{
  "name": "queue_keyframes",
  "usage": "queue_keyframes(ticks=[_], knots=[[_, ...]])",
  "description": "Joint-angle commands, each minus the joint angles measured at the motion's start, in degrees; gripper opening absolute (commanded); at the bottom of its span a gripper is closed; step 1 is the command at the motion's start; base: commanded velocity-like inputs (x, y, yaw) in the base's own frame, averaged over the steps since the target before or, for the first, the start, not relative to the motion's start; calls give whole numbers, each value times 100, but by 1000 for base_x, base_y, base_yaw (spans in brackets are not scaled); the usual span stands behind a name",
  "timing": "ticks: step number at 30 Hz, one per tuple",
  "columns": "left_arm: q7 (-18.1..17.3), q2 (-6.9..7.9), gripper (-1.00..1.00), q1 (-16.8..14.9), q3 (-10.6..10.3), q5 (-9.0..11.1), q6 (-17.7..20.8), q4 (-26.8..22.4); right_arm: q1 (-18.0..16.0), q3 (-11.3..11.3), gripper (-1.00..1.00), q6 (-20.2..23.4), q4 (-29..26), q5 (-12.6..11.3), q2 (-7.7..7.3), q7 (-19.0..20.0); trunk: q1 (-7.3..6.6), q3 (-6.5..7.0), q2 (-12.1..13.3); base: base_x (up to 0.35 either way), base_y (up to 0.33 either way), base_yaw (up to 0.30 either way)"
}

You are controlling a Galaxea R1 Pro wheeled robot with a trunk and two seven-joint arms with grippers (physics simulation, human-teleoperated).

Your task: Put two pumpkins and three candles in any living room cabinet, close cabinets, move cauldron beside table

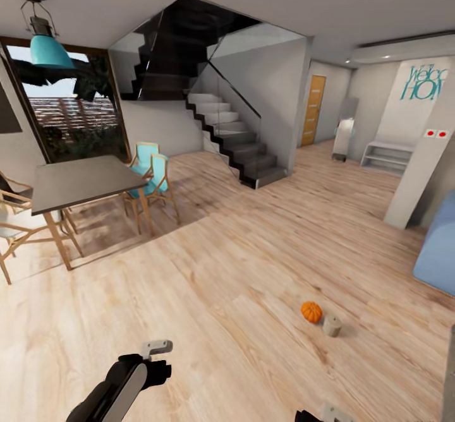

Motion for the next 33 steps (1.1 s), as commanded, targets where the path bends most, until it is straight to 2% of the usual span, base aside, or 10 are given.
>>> queue_keyframes(ticks=[1, 16, 33], knots=[[57, 7, 100, -3, -18, 60, 8, -9, -7, 30, 100, 27, -10, -15, -2, -42, 4, -7, -5, 328, 0, -285], [56, 7, 100, -4, -18, 60, 8, -11, -7, 39, 100, -223, -10, -1, 7, -42, 4, -5, -5, 329, 0, -58], [56, 9, 100, -4, -10, 60, 8, -9, -7, 37, 100, -228, -10, -6, 14, -35, 4, 91, -5, 330, 0, -221]])
